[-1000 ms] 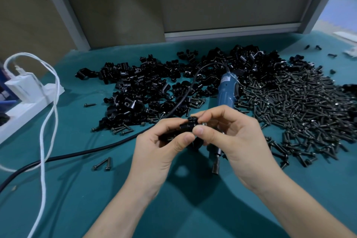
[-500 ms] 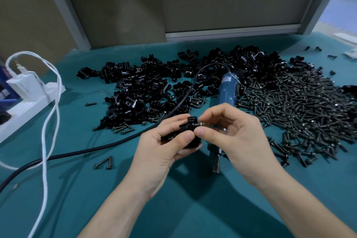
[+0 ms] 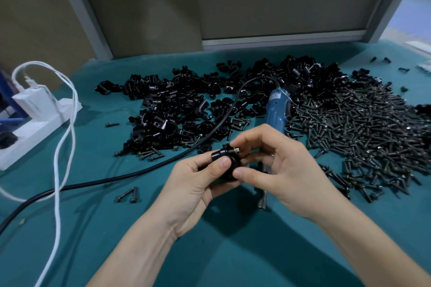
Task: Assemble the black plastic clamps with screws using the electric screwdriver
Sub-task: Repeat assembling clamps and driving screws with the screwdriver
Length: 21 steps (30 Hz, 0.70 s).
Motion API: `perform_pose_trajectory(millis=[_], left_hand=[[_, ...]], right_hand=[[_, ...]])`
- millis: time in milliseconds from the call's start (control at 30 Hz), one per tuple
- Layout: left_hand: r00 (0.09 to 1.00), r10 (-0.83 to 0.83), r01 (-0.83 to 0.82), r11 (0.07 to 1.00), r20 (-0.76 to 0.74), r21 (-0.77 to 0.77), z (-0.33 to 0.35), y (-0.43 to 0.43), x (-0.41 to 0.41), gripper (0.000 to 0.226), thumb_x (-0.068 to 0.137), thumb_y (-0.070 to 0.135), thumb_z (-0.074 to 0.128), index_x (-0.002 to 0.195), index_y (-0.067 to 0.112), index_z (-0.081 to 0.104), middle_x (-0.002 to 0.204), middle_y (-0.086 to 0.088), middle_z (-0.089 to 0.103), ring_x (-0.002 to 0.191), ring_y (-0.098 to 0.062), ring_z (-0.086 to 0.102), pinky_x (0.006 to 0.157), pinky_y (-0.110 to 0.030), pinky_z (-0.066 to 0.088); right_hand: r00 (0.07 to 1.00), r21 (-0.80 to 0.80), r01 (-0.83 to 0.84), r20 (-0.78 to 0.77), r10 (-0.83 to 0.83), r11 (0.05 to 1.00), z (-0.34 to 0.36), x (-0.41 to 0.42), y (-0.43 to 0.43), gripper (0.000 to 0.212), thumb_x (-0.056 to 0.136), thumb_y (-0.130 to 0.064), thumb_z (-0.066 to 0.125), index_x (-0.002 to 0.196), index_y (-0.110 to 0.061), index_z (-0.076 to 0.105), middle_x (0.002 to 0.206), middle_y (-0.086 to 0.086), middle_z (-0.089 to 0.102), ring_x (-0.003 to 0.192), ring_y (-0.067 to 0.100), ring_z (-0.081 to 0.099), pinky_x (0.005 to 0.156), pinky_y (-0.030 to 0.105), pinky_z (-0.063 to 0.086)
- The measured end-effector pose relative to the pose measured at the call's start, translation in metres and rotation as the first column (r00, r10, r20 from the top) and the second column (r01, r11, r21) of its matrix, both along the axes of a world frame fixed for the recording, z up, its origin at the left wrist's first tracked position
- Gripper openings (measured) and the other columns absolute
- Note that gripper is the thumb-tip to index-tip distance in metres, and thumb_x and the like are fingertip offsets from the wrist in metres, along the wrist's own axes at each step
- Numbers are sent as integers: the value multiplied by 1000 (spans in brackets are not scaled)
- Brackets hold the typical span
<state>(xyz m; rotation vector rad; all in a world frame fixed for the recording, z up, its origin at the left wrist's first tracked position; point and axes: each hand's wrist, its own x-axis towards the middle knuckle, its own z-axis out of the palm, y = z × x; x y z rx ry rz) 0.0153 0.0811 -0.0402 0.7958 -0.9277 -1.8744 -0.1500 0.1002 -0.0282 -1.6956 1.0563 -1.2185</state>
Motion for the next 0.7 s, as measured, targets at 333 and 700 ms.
perform_pose_trajectory(millis=[333,700], left_hand=[[999,-40,40,999,-5,24,-1,-1,2,27,68,17,67,90,3,77,97,-16,75,83,-19,73,66,-26,58],[1000,-23,24,999,-9,39,-10,-5,0,22,61,11,73,81,1,78,90,-18,74,89,-23,73,66,-29,59]], right_hand=[[1000,-12,-12,15,12,1000,-3,-2,-1,31,72,-12,77,98,-26,67,95,-9,60,94,15,62,83,22,52],[946,19,321,-42,-320,947,14,-35,-13,27,73,-37,76,97,-27,69,87,-7,72,76,7,70,73,19,56]])
